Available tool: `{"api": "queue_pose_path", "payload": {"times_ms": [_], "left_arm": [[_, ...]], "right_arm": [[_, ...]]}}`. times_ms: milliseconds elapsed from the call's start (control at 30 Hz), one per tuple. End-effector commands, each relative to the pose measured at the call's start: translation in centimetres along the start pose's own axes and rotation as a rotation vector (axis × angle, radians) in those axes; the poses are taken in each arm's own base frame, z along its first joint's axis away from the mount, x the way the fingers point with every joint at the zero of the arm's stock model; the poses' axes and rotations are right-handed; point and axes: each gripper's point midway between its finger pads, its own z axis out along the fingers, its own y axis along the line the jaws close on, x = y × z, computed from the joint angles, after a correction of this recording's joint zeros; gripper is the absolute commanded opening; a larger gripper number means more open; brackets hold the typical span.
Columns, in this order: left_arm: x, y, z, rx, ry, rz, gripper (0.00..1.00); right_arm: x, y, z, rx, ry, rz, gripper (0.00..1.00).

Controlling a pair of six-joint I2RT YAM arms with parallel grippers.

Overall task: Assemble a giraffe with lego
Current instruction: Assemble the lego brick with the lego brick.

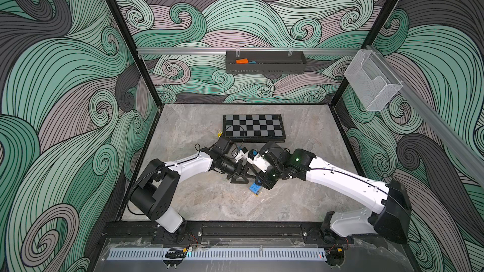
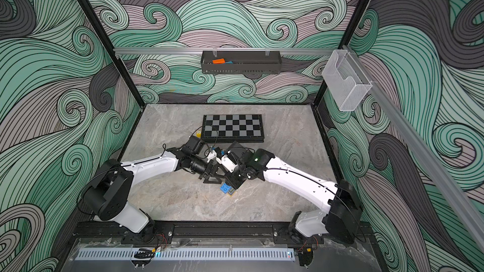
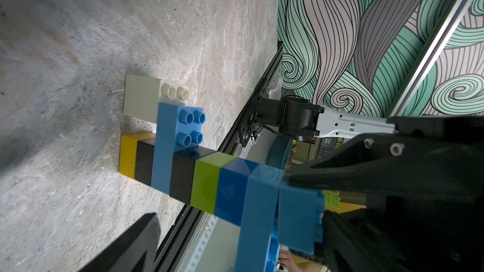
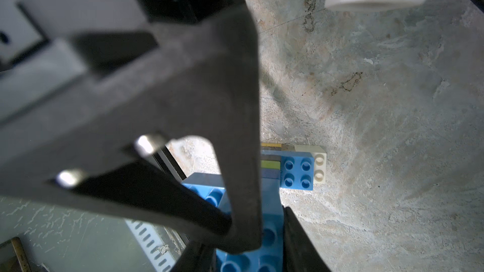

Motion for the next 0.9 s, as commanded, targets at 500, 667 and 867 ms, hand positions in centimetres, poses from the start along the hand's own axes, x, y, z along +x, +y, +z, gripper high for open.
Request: {"api": "queue_pose_path", "payload": {"times_ms": [500,667,867], "left_arm": [[4.5,5.8,1.8,-0.207,0.164,-0.099,0.99],[4.3,6.3,1.9,-0.219,0.165,-0.101,0.99],[3.6,6.5,2.0,-0.237,0.152,-0.1,0.99]], "right_arm": [[6.2,-2.6,2.5,0.115,0.237,0.031,0.48],[5.3,-2.5,1.9,0.113,0.194,0.037,0.52],[4.4,-3.0,0.9,0.114,0.135,0.072,0.53]]}}
